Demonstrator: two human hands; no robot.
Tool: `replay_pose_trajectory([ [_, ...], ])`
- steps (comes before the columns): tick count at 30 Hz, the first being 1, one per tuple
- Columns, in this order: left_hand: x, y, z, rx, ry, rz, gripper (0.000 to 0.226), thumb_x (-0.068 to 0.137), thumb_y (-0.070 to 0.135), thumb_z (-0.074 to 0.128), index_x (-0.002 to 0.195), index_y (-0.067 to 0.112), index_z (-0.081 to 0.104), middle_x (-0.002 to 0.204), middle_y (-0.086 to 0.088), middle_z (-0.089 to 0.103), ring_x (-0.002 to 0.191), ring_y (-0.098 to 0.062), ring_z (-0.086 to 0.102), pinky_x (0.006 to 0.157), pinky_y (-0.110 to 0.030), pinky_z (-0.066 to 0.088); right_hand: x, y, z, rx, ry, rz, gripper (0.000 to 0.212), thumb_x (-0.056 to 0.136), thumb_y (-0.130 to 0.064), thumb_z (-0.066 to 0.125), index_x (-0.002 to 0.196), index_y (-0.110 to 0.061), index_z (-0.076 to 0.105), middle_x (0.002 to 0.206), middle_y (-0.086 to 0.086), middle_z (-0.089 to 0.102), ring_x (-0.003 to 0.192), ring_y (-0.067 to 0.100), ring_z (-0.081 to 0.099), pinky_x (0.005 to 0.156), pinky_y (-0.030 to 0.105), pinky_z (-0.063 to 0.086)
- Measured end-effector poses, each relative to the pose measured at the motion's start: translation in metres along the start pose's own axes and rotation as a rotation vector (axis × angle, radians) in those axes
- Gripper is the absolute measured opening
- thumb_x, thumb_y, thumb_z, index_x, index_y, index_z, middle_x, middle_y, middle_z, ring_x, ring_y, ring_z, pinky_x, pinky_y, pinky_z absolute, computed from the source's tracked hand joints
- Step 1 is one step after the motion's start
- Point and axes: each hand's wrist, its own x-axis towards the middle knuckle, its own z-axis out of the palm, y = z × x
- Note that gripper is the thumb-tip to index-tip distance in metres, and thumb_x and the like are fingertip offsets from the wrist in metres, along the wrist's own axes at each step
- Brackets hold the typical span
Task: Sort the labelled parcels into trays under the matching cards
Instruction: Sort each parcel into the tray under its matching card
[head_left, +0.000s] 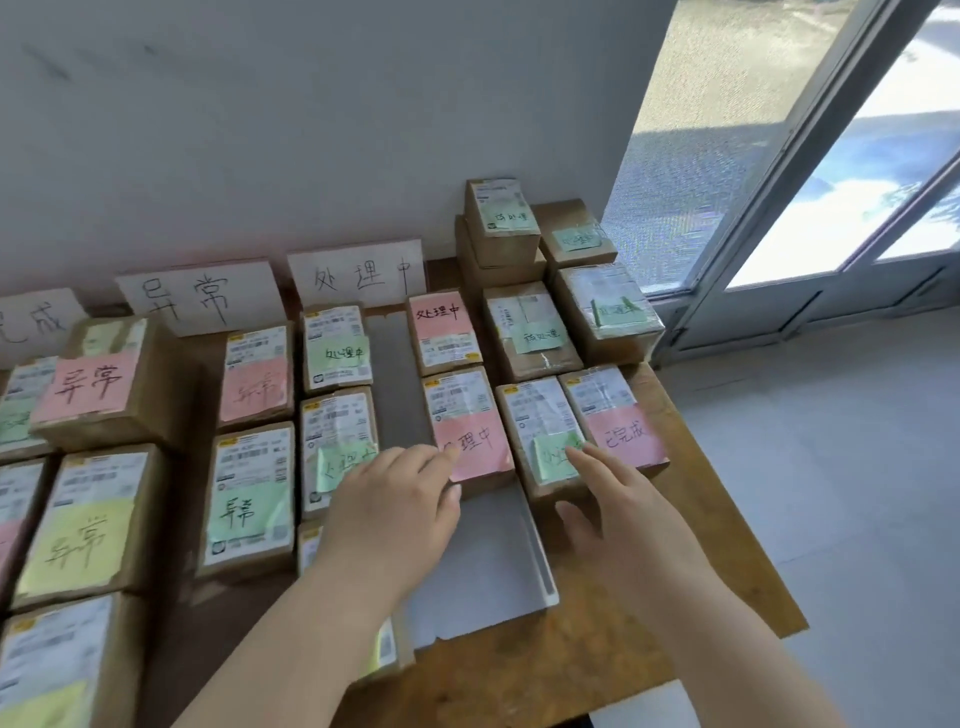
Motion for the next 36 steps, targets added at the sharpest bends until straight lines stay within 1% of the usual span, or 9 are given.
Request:
replay_pose_trajectory([
  [3,0.021,0.044,0.012,-0.024,-0.059,-0.085,0.032,0.081,0.028,0.059,0.109,0.020,0.071,0.097,0.005,0.072,0.084,-0.019,0.068,0.059,-0.033,0.053,0.015,0.052,-0.020,0.008,-0.028,-0.033,0.057,0.096,-0.040,0.047,0.147,-0.033,0.023,0.153,-0.015,0.026,0.137,0.009,0.031,0.103,0.025,0.039],
  [6,0.038,0.078,0.019,-0.046,-0.140,-0.205,0.041,0.095,0.034,0.047,0.135,0.029,0.050,0.127,0.010,0.059,0.115,-0.014,0.055,0.082,-0.032,0.047,0.030,0.096,-0.034,-0.013,-0.070,-0.054,0.056,0.096,-0.039,0.046,0.148,-0.031,0.024,0.154,-0.013,0.023,0.141,0.010,0.025,0.107,0.026,0.033],
  [8,0.045,0.093,0.024,-0.049,-0.154,-0.246,0.045,0.098,0.037,0.037,0.143,0.032,0.038,0.137,0.013,0.050,0.125,-0.011,0.045,0.093,-0.030,0.042,0.041,0.116,-0.038,0.001,-0.093,-0.071,0.057,0.096,-0.038,0.047,0.148,-0.032,0.025,0.154,-0.013,0.024,0.140,0.012,0.027,0.107,0.029,0.034],
  [14,0.054,0.127,0.042,-0.039,-0.243,-0.321,0.047,0.100,0.036,0.032,0.146,0.030,0.033,0.146,0.011,0.040,0.134,-0.011,0.034,0.106,-0.030,0.034,0.071,0.132,-0.032,0.014,-0.164,-0.160,0.057,0.095,-0.035,0.050,0.147,-0.030,0.027,0.156,-0.011,0.022,0.139,0.013,0.028,0.106,0.030,0.037],
  [17,0.058,0.136,0.054,0.011,-0.324,-0.325,0.049,0.101,0.037,0.030,0.148,0.025,0.027,0.154,0.006,0.029,0.142,-0.013,0.022,0.117,-0.032,0.020,0.082,0.130,-0.027,-0.013,-0.210,-0.223,0.058,0.096,-0.033,0.048,0.148,-0.027,0.023,0.158,-0.009,0.015,0.145,0.013,0.014,0.112,0.029,0.027],
  [20,0.061,0.138,0.063,0.028,-0.376,-0.318,0.052,0.101,0.035,0.030,0.150,0.021,0.021,0.158,0.004,0.019,0.145,-0.014,0.012,0.119,-0.036,0.011,0.091,0.131,-0.018,-0.100,-0.235,-0.333,0.060,0.098,-0.032,0.043,0.151,-0.022,0.017,0.160,-0.004,0.008,0.147,0.015,-0.001,0.116,0.028,0.012],
  [23,0.060,0.136,0.070,0.025,-0.410,-0.326,0.054,0.102,0.034,0.030,0.152,0.021,0.016,0.160,0.005,0.010,0.147,-0.014,0.005,0.120,-0.037,0.006,0.092,0.134,-0.006,-0.159,-0.296,-0.335,0.063,0.100,-0.036,0.040,0.152,-0.022,0.007,0.160,-0.003,-0.002,0.146,0.015,-0.008,0.117,0.031,0.003],
  [26,0.056,0.134,0.074,-0.010,-0.419,-0.339,0.055,0.102,0.033,0.029,0.152,0.022,0.012,0.160,0.006,0.004,0.147,-0.013,0.000,0.119,-0.035,0.003,0.088,0.140,0.001,-0.198,-0.328,-0.331,0.066,0.100,-0.036,0.038,0.152,-0.022,-0.001,0.159,-0.004,-0.008,0.145,0.014,-0.012,0.117,0.033,0.000],
  [36,0.038,0.148,0.072,-0.081,-0.420,-0.316,0.056,0.102,0.035,0.030,0.153,0.022,0.010,0.160,0.007,0.002,0.146,-0.013,0.000,0.117,-0.029,0.004,0.063,0.152,-0.001,-0.227,-0.316,-0.340,0.065,0.101,-0.035,0.036,0.151,-0.022,-0.002,0.159,-0.004,-0.008,0.145,0.013,-0.012,0.111,0.026,-0.004],
])
